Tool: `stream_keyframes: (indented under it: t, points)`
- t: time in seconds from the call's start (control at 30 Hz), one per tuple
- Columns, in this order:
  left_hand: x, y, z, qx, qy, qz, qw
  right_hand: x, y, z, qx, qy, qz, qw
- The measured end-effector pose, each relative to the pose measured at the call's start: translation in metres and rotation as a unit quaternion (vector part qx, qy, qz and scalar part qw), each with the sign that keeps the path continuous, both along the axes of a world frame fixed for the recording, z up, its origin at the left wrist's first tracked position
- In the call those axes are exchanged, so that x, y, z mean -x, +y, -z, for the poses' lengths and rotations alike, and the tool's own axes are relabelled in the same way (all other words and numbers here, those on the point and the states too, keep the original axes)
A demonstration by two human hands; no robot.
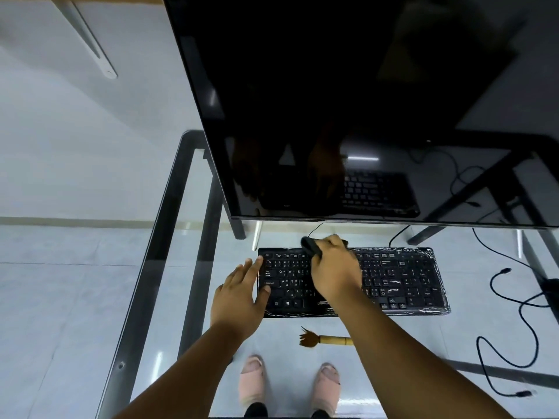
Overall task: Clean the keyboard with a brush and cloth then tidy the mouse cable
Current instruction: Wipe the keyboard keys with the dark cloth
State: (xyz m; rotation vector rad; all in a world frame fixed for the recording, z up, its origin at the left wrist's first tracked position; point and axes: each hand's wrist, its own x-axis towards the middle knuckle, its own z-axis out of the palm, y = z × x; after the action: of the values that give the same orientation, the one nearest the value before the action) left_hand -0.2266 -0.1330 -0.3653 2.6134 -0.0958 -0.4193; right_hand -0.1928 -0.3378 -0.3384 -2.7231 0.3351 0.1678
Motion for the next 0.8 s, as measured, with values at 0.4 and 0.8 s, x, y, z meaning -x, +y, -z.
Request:
stream_keyframes:
  t: [0.4, 0.8]
  points:
    - [-0.005, 0.007, -0.003, -0.007, 0.018, 0.028, 0.999, -0.005, 0.002, 0.001, 0.016, 0.011, 0.009, 1.000]
    - [-0.009, 0.010, -0.004, -0.005, 0.020, 0.041, 0.999, 0.000, 0.000, -0.001, 0.035, 0.004, -0.025, 0.999]
